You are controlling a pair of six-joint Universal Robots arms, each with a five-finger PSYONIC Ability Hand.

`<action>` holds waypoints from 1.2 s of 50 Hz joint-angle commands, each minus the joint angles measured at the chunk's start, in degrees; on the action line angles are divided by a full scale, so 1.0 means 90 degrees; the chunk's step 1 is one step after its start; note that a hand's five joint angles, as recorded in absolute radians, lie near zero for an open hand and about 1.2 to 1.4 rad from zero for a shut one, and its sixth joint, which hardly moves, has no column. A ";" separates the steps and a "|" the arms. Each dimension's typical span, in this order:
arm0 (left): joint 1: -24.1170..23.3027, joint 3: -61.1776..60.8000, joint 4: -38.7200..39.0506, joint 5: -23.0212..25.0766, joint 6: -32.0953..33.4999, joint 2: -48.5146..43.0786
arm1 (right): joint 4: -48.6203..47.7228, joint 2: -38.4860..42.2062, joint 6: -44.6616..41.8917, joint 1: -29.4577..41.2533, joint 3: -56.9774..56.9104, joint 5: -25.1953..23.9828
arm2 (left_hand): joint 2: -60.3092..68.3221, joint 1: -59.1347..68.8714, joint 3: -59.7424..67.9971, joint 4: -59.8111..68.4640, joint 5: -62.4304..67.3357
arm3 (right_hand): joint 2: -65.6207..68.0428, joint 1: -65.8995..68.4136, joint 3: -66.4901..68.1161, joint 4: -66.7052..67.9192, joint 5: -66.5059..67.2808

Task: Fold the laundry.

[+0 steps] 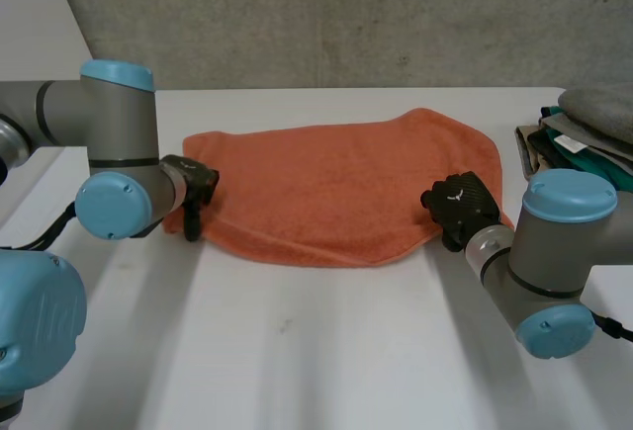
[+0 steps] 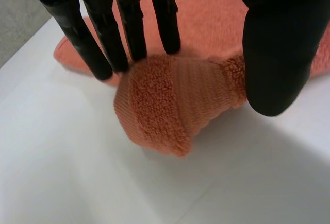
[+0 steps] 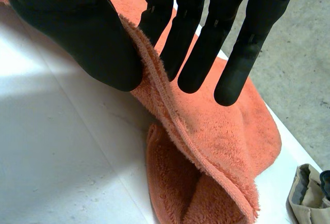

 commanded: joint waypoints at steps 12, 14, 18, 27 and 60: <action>-0.0092 -0.0916 0.0079 0.0185 0.0399 0.0771 | -0.0003 -0.0127 -0.0062 0.0047 0.0028 -0.0004 | 0.0225 0.0140 0.0213 0.0213 0.0202 | 0.1390 0.1644 0.1331 0.1275 0.1323; -0.0092 -0.0887 0.0079 0.0165 0.0449 0.0742 | -0.0003 -0.0127 -0.0062 0.0056 0.0028 -0.0004 | 0.0111 0.0026 0.0098 0.0099 0.0088 | 0.1390 0.1644 0.1331 0.1275 0.1323; -0.0082 -0.0653 0.0069 0.0126 0.0566 0.0645 | -0.0003 -0.0127 -0.0062 0.0056 0.0028 -0.0004 | -0.0040 -0.0124 -0.0052 -0.0051 -0.0062 | 0.1390 0.1644 0.1331 0.1275 0.1323; -0.0072 0.0274 0.0069 0.0126 0.0546 0.0069 | -0.0062 -0.0127 -0.0062 0.0027 0.0047 -0.0004 | 0.0054 -0.0031 0.0042 0.0042 0.0031 | 0.1390 0.1644 0.1331 0.1275 0.1323; 0.0240 -0.3062 0.0732 0.0759 -0.0137 0.4449 | 0.0912 -0.2175 -0.0170 -0.0139 -0.0216 0.0026 | 0.5640 0.5556 0.5628 0.5628 0.5618 | 0.1390 0.1644 0.1331 0.1275 0.1323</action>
